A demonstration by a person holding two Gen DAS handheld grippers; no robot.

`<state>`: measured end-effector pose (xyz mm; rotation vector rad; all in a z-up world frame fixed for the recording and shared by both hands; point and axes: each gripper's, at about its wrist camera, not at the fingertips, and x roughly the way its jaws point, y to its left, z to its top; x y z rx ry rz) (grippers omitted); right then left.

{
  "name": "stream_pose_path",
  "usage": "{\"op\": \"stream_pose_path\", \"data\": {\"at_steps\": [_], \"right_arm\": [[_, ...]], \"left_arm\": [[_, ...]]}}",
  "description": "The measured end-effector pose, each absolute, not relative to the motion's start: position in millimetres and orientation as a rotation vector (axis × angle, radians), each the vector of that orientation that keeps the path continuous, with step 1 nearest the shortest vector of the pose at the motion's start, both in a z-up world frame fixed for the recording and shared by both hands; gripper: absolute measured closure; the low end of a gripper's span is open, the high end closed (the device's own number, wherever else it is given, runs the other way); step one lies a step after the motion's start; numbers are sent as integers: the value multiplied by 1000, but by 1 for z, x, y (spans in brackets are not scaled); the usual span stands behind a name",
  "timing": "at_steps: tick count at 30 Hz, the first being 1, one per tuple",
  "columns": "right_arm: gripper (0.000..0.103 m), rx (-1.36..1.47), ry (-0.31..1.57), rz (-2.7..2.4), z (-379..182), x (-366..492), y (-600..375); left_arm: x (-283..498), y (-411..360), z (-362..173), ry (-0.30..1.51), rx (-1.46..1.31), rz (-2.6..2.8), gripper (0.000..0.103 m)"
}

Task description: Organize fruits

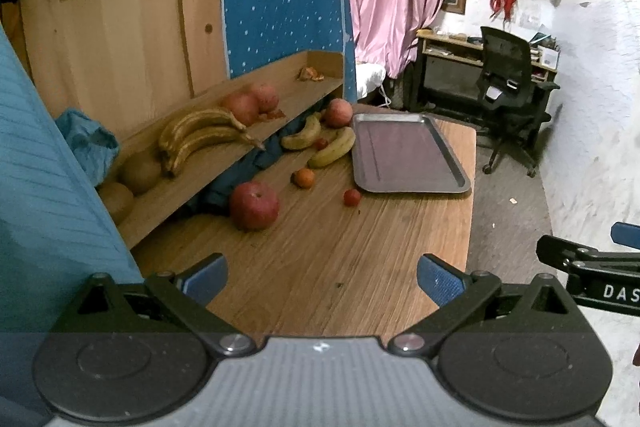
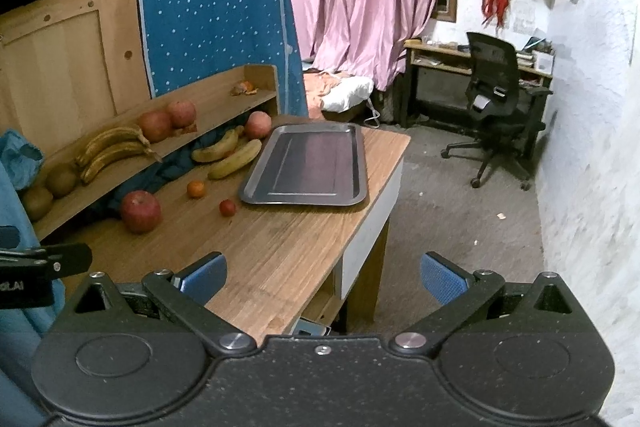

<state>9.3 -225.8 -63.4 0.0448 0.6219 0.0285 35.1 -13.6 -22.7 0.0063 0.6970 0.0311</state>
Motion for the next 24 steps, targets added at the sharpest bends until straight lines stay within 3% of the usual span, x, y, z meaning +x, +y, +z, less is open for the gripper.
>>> {"op": "stream_pose_path", "data": {"at_steps": [24], "right_arm": [[1, 4, 709, 485, -93, 131, -315]], "left_arm": [[128, -79, -50, 867, -117, 311, 0]]}}
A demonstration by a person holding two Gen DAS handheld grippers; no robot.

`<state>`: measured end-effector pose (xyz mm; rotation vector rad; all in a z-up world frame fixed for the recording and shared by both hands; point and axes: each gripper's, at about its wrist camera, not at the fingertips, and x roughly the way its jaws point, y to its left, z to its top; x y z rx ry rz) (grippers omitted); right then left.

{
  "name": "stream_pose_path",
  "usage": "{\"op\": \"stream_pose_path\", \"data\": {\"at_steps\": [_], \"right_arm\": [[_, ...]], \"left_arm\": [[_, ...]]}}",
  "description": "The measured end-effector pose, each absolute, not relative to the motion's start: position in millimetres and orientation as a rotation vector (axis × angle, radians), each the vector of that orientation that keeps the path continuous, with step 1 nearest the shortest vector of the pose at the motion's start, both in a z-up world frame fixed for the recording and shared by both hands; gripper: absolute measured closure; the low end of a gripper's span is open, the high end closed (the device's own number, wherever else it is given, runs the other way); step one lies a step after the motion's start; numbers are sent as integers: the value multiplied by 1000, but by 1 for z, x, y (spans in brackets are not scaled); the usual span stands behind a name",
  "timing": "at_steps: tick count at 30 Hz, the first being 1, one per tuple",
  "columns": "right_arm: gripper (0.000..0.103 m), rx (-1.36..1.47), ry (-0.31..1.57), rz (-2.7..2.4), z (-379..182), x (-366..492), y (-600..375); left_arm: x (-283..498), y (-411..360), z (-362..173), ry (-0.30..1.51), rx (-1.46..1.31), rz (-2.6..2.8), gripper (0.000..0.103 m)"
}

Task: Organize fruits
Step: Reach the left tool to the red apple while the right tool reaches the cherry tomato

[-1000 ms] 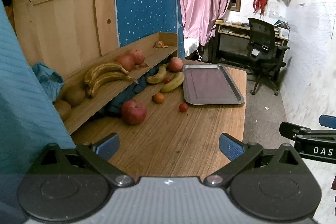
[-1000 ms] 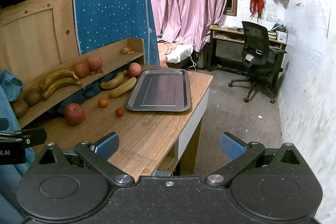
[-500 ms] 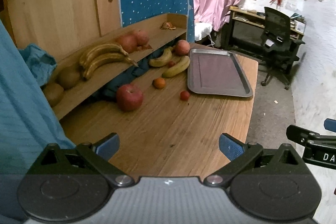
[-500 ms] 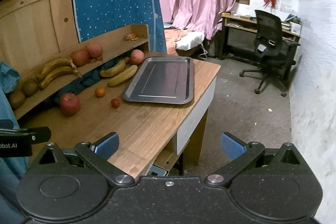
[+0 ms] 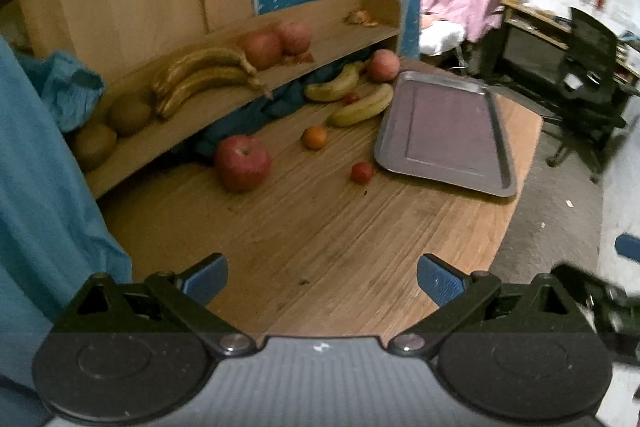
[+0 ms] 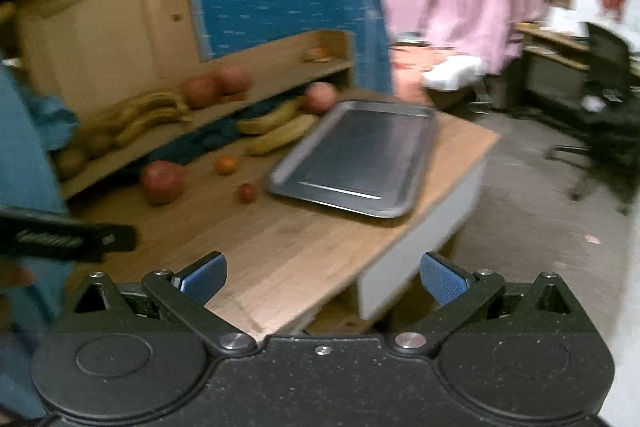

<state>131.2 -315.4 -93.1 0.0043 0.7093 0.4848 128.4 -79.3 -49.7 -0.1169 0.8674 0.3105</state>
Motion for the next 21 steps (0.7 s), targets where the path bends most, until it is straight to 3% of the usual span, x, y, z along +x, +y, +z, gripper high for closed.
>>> {"op": "stream_pose_path", "data": {"at_steps": [21], "right_arm": [[1, -168, 806, 724, -104, 225, -269]], "left_arm": [[191, -25, -60, 935, -245, 560, 0]]}}
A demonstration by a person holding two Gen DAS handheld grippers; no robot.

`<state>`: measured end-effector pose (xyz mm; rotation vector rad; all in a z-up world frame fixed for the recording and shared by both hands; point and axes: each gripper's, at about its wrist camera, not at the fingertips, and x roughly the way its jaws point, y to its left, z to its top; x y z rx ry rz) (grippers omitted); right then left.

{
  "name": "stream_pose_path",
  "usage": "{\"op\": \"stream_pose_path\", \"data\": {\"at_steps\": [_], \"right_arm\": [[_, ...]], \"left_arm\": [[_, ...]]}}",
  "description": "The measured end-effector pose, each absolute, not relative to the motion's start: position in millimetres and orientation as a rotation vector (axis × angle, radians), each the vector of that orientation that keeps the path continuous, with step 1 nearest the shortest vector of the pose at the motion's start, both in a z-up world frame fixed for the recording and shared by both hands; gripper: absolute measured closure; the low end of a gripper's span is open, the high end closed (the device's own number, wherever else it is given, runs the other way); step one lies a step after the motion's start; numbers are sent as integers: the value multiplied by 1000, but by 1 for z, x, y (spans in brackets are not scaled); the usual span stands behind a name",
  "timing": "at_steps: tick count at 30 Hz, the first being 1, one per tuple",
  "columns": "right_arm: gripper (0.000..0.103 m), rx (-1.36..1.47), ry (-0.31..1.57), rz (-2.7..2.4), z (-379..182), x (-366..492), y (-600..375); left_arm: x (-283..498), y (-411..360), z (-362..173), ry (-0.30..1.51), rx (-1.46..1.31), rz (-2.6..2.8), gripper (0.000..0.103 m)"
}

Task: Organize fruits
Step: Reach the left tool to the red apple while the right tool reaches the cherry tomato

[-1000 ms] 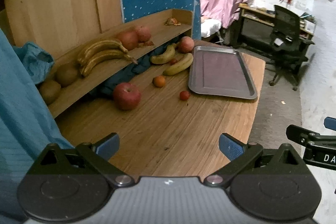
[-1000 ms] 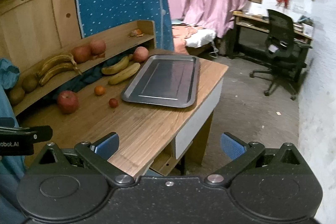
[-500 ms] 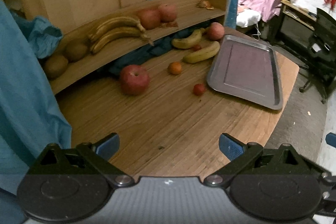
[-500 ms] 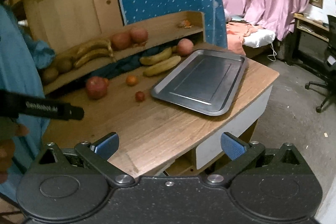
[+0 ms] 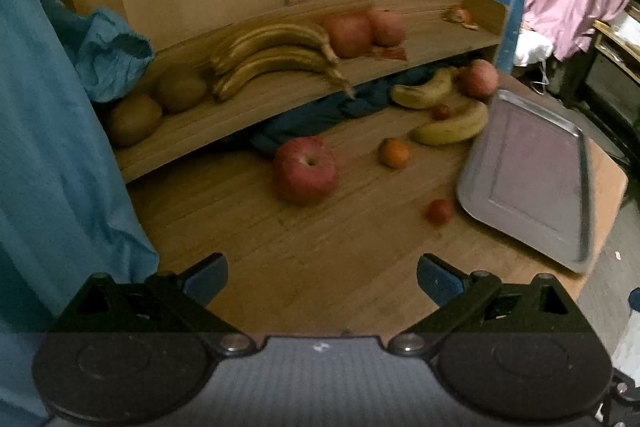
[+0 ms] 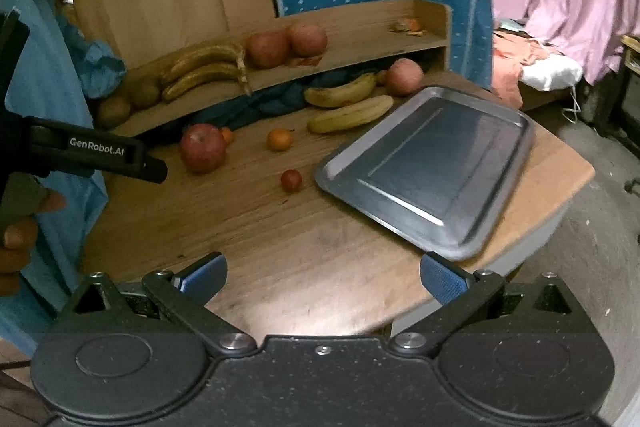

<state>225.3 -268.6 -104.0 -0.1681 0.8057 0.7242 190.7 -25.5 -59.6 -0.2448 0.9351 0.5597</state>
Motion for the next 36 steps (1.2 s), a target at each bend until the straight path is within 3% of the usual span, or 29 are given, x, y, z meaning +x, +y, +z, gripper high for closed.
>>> {"op": "stream_pose_path", "data": {"at_steps": [13, 27, 36], "right_arm": [[5, -281, 881, 887, -130, 283, -188], [27, -472, 851, 931, -161, 303, -128], [51, -498, 888, 984, -173, 320, -113]], "left_arm": [[241, 36, -96, 946, -317, 564, 0], [284, 61, -124, 981, -314, 568, 0], [297, 64, -127, 987, -309, 569, 6]]}}
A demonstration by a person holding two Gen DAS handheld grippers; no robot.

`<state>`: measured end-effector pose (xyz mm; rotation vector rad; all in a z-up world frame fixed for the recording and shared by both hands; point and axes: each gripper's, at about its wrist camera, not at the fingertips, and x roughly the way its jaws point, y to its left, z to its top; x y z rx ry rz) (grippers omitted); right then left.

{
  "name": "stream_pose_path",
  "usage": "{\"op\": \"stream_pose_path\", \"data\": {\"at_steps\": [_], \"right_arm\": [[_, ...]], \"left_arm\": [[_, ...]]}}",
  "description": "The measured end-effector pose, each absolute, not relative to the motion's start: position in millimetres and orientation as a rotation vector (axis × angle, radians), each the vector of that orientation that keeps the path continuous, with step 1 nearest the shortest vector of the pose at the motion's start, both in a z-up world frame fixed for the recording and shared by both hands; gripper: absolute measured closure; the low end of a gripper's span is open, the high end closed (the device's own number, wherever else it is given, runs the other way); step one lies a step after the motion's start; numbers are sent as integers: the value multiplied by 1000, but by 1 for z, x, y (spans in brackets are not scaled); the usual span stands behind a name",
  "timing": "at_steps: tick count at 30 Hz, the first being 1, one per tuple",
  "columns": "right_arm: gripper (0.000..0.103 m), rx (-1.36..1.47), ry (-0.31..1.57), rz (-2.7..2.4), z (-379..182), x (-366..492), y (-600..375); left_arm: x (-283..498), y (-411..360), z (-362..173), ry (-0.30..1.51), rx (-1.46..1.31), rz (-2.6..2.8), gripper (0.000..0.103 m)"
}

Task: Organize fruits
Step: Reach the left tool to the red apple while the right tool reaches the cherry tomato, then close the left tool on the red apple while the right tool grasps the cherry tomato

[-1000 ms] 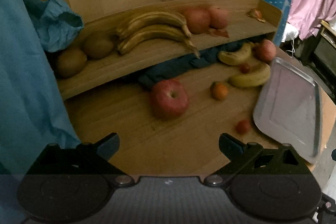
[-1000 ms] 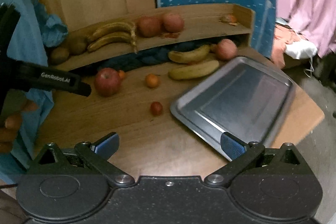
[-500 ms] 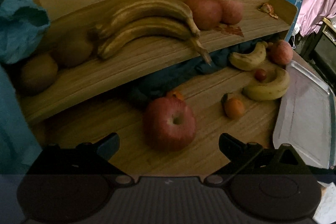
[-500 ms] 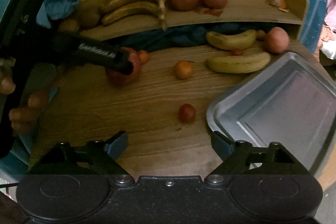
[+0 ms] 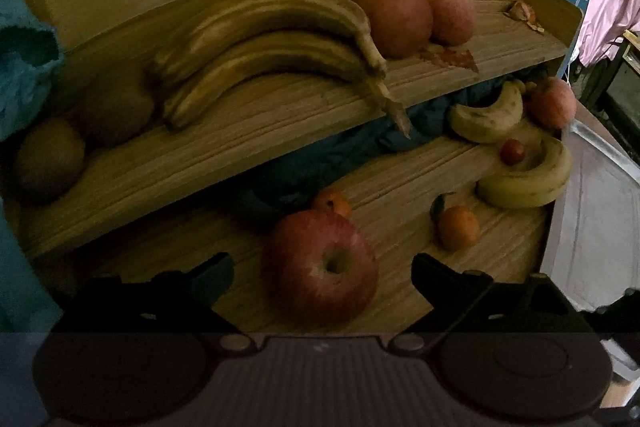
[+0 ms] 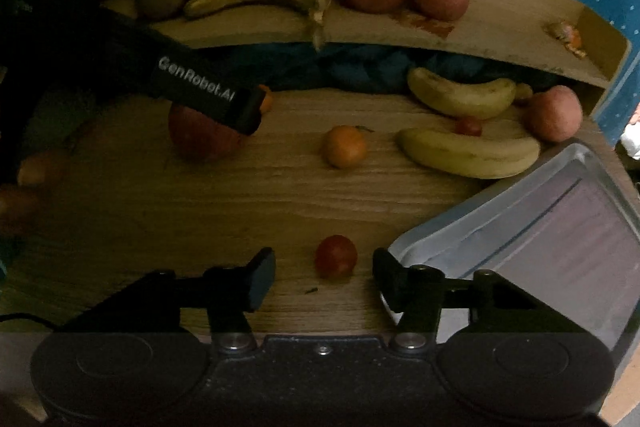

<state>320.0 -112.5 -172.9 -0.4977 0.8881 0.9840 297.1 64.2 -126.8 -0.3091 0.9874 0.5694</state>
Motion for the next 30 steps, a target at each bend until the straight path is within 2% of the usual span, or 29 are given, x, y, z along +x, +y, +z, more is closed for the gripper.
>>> {"op": "stream_pose_path", "data": {"at_steps": [5, 9, 18, 23, 30], "right_arm": [[57, -501, 913, 986, -178, 323, -108], [57, -495, 934, 977, -181, 325, -107], [57, -487, 945, 967, -182, 327, -104], [63, -488, 936, 960, -182, 327, -104], [68, -487, 927, 952, -182, 327, -104]], "left_arm": [[302, 67, -130, 998, -308, 552, 13], [305, 69, -132, 1007, -314, 544, 18], [309, 71, -144, 1031, -309, 540, 22], [308, 73, -147, 1033, -308, 554, 29], [306, 73, -147, 1038, -321, 549, 30]]}}
